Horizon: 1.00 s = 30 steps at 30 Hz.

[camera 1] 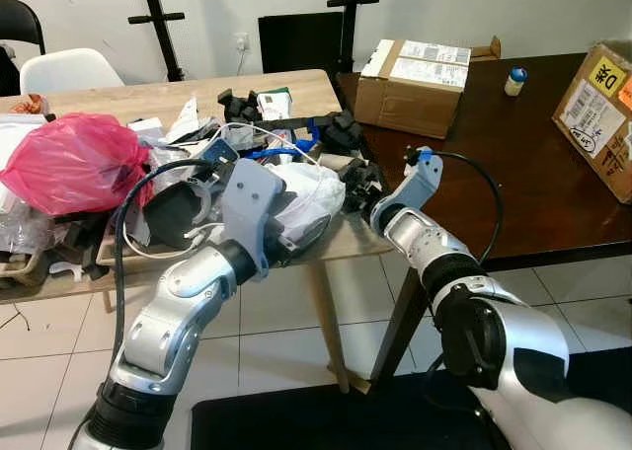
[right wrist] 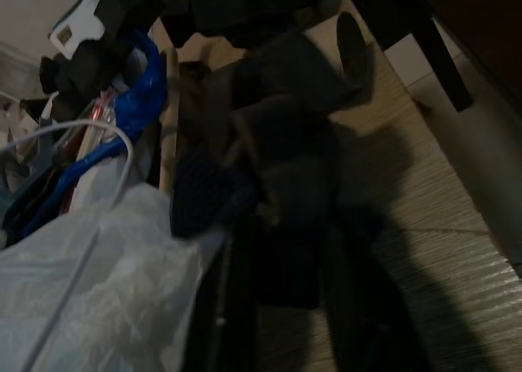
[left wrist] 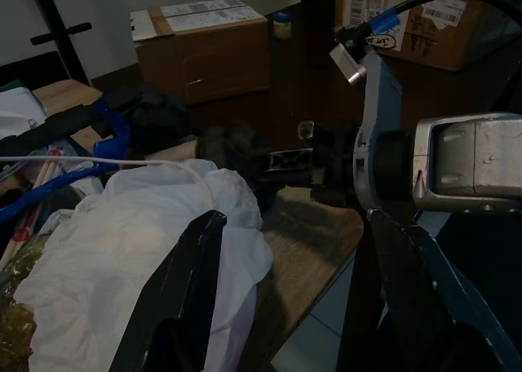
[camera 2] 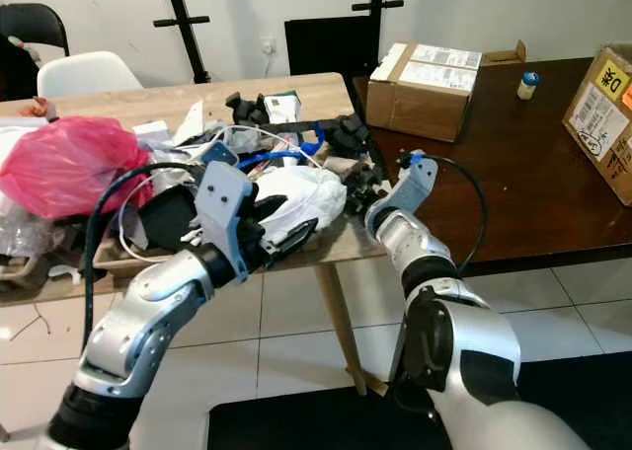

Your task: Picking trash to rubbish bin

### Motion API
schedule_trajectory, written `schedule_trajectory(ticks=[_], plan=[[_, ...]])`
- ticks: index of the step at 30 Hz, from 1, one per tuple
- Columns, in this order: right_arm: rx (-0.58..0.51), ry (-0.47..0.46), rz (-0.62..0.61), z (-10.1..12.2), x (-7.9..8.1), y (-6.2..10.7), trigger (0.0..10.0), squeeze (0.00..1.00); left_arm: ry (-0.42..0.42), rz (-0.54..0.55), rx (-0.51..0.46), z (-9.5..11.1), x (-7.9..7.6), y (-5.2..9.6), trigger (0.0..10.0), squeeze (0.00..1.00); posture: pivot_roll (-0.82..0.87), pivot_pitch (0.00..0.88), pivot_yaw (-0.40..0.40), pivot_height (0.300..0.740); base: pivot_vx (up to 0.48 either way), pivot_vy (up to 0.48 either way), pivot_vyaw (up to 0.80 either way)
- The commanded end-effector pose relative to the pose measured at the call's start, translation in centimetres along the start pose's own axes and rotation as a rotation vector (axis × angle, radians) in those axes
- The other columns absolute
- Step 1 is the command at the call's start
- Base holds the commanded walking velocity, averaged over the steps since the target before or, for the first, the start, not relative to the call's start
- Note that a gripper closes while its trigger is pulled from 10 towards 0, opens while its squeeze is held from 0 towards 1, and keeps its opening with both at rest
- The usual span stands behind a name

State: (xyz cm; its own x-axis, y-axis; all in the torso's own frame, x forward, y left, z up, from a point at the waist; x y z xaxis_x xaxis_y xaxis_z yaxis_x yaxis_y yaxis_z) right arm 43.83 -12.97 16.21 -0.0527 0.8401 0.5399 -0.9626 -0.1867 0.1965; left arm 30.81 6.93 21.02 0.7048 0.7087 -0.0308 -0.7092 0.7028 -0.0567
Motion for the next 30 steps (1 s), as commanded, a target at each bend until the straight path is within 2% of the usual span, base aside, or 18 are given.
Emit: schedule_trajectory(ticks=[1,5,14,15,16,20,21,22,23,26,29,30], plan=[[0.009,-0.025,-0.009,-0.2,0.0,0.0,0.0,0.0,-0.018,-0.009,0.014,0.0,-0.1,0.1,10.0,0.0,0.03,0.086,0.043,0.74,0.0,0.0,0.0],[-0.012,-0.077,-0.019,0.4,-0.4,0.0,0.0,0.0,-0.021,-0.007,0.012,0.0,0.0,0.0,10.0,0.0,0.02,0.086,0.044,0.74,0.0,0.0,0.0],[-0.064,-0.094,-0.027,2.0,-1.4,0.3,0.0,0.0,-0.021,-0.006,0.005,0.1,0.0,-0.3,10.0,0.0,0.02,0.09,0.046,0.74,0.0,0.0,0.0],[-0.108,-0.081,0.041,3.4,-0.9,0.4,0.0,0.0,-0.023,-0.003,0.0,0.3,0.1,-0.3,10.0,0.0,0.02,0.089,0.043,0.74,0.0,0.0,0.0],[-0.108,-0.081,0.041,3.4,-0.9,0.4,0.0,0.0,-0.023,-0.003,0.0,0.3,0.1,-0.3,10.0,0.0,0.02,0.089,0.043,0.74,0.0,0.0,0.0],[-0.238,-0.01,0.254,7.8,0.6,1.4,0.0,0.0,-0.029,0.001,-0.02,0.9,0.4,0.1,10.0,0.0,0.03,0.087,0.034,0.74,0.0,0.0,0.0],[-0.238,-0.01,0.254,7.8,0.6,1.4,0.0,0.0,-0.029,0.001,-0.02,0.9,0.4,0.1,10.0,0.0,0.03,0.087,0.034,0.74,0.0,0.0,0.0],[-0.285,0.037,0.385,9.8,1.3,2.5,0.0,0.0,-0.034,-0.011,-0.027,1.1,0.5,0.5,10.0,0.0,0.03,0.088,0.033,0.74,0.0,0.0,0.0],[-0.285,0.037,0.385,9.8,1.3,2.5,0.0,0.0,-0.034,-0.011,-0.027,1.1,0.5,0.5,10.0,0.0,0.03,0.088,0.033,0.74,0.0,0.0,0.0],[-0.314,0.182,0.577,11.8,1.7,5.3,0.0,0.0,-0.059,-0.046,-0.007,1.2,1.3,2.3,10.0,0.0,0.03,0.089,0.03,0.74,0.0,0.0,0.0],[-0.312,0.208,0.605,12.0,1.8,5.8,0.0,0.0,-0.065,-0.051,-0.001,1.2,1.4,2.6,10.0,0.0,0.03,0.089,0.03,0.74,0.0,0.0,0.0],[-0.284,0.303,0.664,11.6,1.3,7.3,0.0,0.0,-0.062,-0.075,0.035,0.8,1.9,3.8,10.0,0.0,0.03,0.094,0.031,0.74,0.0,0.0,0.0]])
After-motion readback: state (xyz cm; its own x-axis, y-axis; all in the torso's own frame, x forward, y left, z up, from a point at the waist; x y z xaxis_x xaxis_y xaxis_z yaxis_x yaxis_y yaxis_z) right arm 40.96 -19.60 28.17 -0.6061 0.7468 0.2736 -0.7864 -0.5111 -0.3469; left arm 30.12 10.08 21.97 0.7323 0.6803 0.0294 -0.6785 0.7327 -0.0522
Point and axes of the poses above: a point about 5 cm out from each wrist's last joint towards the gripper, its own y axis pointing back from the gripper into the wrist, its own z axis along the axis of the wrist's last joint, x = y × z, the point moved 3 cm from there along -y, pointing out of the wrist towards the gripper, and after that the axes turned 8 degrees about y, right-handed, at the moved point
